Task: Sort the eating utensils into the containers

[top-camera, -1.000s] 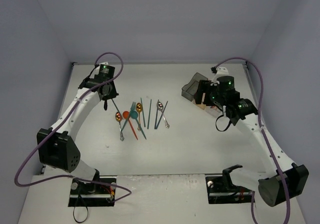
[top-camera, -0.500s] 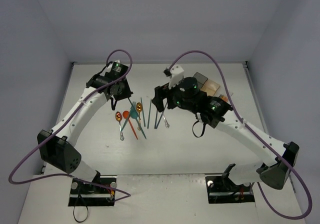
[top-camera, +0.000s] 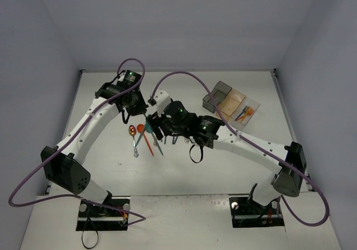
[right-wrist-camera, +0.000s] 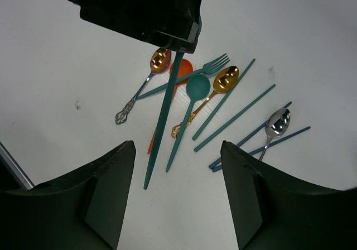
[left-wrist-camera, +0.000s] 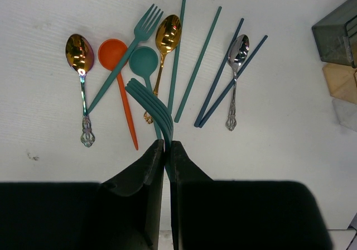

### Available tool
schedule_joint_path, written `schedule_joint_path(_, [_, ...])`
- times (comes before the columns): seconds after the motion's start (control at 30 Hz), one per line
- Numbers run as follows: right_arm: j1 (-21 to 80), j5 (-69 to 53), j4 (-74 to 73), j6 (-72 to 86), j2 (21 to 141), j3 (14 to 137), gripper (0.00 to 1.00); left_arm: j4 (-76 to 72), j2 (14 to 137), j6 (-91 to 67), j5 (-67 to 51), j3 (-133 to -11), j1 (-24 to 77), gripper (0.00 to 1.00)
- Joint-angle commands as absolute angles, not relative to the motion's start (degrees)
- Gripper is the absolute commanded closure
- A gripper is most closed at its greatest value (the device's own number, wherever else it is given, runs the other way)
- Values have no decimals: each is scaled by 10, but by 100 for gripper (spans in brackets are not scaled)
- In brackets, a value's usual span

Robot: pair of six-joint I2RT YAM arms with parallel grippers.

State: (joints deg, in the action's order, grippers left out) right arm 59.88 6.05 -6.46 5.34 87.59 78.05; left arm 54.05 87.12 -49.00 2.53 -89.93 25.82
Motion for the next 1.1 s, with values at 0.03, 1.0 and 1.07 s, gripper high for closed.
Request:
schedule_joint_path(0.03, [612, 83, -14, 38, 899, 817, 45, 556, 838, -509, 17, -928, 261, 100])
schedule_joint_path(1.0, [619, 114, -6, 54, 926, 791, 100, 554, 831, -515, 17, -928, 261, 99])
schedule_joint_path(1.07, [619, 123, -6, 60, 923, 787, 100, 554, 828, -515, 22, -926, 261, 80])
